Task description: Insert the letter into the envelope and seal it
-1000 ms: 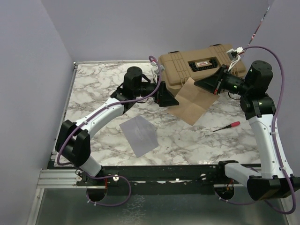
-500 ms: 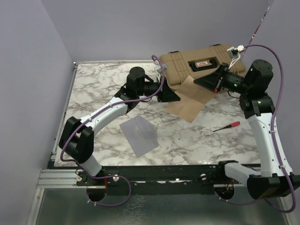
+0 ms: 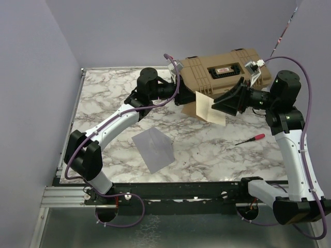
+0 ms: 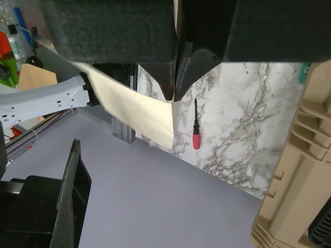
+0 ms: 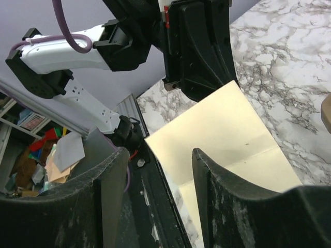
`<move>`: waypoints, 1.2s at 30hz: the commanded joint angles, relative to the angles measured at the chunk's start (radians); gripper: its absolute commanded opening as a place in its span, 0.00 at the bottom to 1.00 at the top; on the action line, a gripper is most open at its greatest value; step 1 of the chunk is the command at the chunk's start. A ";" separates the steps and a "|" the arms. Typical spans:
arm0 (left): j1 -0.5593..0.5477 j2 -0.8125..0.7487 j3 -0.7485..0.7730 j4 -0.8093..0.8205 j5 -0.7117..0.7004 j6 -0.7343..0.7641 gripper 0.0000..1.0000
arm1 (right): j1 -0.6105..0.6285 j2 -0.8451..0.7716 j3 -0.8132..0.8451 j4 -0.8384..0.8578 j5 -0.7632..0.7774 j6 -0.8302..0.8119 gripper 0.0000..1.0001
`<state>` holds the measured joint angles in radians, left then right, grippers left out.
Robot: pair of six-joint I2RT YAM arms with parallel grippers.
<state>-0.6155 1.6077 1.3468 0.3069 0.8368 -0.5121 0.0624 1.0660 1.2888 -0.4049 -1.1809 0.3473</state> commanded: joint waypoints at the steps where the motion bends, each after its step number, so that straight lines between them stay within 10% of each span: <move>1: 0.005 -0.045 0.022 -0.090 -0.059 0.116 0.00 | 0.001 0.022 0.045 0.048 -0.006 0.051 0.58; 7: 0.005 -0.076 0.026 -0.156 -0.051 0.176 0.00 | 0.001 0.042 0.063 -0.053 0.269 -0.057 0.76; 16: 0.017 -0.089 0.044 -0.230 0.110 0.242 0.00 | 0.085 0.147 0.050 -0.323 0.266 -0.396 0.81; 36: 0.045 -0.110 0.054 -0.238 0.204 0.231 0.00 | 0.166 0.179 0.015 -0.323 0.219 -0.414 0.35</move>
<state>-0.5739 1.5352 1.3678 0.0669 0.9859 -0.2909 0.2218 1.2316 1.3144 -0.7422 -0.9375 -0.0715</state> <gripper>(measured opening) 0.002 0.366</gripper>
